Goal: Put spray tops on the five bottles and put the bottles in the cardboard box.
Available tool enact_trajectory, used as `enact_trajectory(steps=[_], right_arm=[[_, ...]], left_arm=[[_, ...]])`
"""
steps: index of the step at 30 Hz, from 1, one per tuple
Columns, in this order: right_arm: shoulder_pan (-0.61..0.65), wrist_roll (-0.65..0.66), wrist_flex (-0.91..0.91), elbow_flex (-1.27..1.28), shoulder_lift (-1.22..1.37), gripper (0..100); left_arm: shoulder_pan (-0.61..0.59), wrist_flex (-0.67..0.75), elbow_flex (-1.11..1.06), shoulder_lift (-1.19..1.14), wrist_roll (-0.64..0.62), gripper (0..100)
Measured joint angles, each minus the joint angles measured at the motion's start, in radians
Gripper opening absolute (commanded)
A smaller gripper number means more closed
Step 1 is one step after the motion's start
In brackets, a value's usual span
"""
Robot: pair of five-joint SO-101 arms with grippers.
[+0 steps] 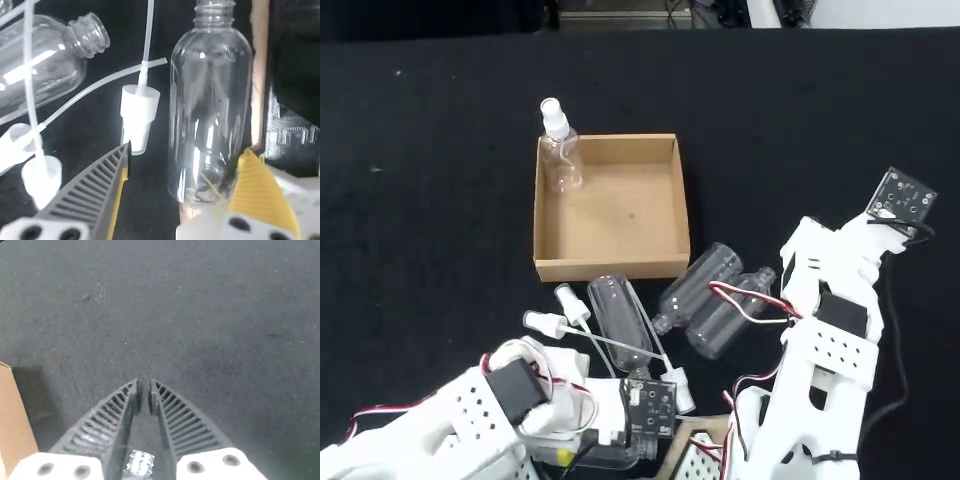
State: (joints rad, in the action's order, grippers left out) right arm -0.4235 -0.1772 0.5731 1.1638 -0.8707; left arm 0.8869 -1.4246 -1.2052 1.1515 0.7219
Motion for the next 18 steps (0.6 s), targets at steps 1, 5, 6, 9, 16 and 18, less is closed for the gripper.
enact_trajectory(steps=[1, 5, 6, 9, 16, 18], right_arm=[[0.000, 0.000, 0.000, 0.000, 0.000, 2.1], [0.000, 0.000, 0.000, -0.002, 0.000, 2.1], [0.000, 0.000, 0.000, -0.002, 0.000, 2.1], [0.000, 0.000, 0.000, -0.002, 0.000, 2.1], [0.000, 0.000, 0.000, -0.002, 0.000, 2.1], [0.000, 0.000, 0.000, -0.002, 0.000, 2.1]], left_arm=[[0.002, 0.014, -0.012, 0.000, -0.005, 31], [0.002, 0.037, -0.017, 0.000, -0.040, 31], [0.002, 0.043, -0.018, 0.000, -0.048, 31], [0.000, 0.080, -0.043, 0.000, -0.057, 31], [-0.051, 0.175, -0.127, 0.000, -0.057, 31], [-0.052, 0.176, -0.127, 0.000, -0.057, 31]])
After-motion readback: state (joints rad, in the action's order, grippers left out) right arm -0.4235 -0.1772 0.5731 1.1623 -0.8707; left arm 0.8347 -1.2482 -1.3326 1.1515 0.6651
